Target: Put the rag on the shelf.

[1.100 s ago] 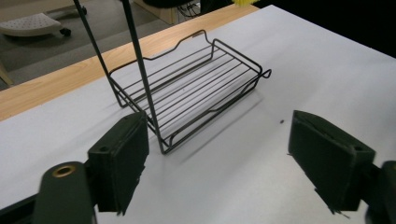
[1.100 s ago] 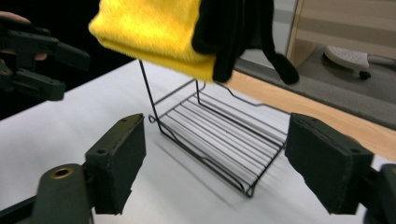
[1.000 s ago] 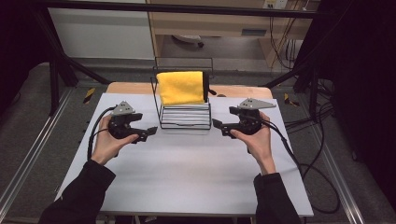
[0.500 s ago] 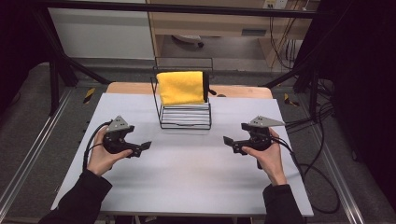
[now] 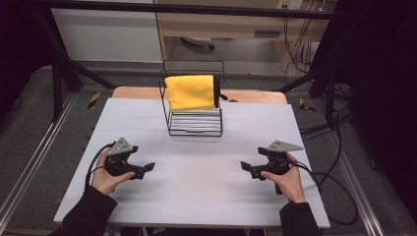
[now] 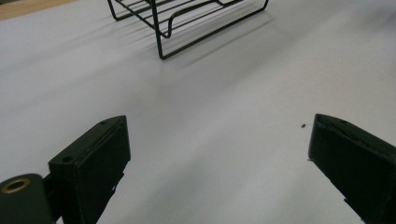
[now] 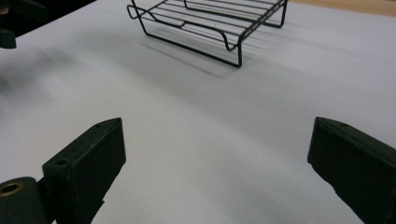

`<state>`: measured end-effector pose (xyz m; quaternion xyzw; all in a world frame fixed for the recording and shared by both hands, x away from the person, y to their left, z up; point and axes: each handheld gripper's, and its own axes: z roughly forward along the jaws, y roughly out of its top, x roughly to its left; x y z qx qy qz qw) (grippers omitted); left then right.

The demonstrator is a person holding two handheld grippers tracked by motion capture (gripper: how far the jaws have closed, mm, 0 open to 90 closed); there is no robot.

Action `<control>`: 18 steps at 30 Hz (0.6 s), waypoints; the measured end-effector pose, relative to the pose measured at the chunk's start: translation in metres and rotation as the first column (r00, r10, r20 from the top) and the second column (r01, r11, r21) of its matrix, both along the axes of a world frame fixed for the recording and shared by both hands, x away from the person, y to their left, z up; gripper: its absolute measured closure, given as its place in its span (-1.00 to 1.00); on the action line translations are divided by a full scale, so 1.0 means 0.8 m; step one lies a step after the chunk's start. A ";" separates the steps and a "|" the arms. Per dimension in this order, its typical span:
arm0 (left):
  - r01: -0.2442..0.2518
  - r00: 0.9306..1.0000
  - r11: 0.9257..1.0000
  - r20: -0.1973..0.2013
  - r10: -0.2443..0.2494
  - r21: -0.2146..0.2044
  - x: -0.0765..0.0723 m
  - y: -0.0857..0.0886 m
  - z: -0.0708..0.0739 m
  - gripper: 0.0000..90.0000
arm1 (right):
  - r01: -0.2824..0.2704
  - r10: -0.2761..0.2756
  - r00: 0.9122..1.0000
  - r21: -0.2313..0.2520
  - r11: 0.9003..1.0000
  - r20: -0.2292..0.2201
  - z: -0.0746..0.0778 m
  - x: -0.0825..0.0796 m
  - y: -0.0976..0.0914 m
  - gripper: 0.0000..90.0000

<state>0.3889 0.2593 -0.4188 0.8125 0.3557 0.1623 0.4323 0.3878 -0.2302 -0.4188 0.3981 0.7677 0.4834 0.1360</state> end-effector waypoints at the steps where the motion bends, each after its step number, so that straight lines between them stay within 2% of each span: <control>1: -0.003 1.000 1.000 -0.002 0.003 -0.002 -0.002 0.002 -0.003 -0.87 | 0.000 0.000 1.000 -0.004 1.000 -0.004 -0.004 -0.002 -0.003 -0.90; 11: -0.002 0.999 1.000 -0.032 0.002 0.002 -0.012 0.016 -0.028 -0.85 | 0.022 -0.022 0.999 -0.011 1.000 -0.042 -0.034 -0.019 -0.032 -0.92; 18: -0.004 1.000 1.000 -0.029 0.004 0.010 -0.018 0.022 -0.031 -0.85 | 0.029 -0.030 0.998 -0.021 0.999 -0.047 -0.041 -0.031 -0.046 -0.94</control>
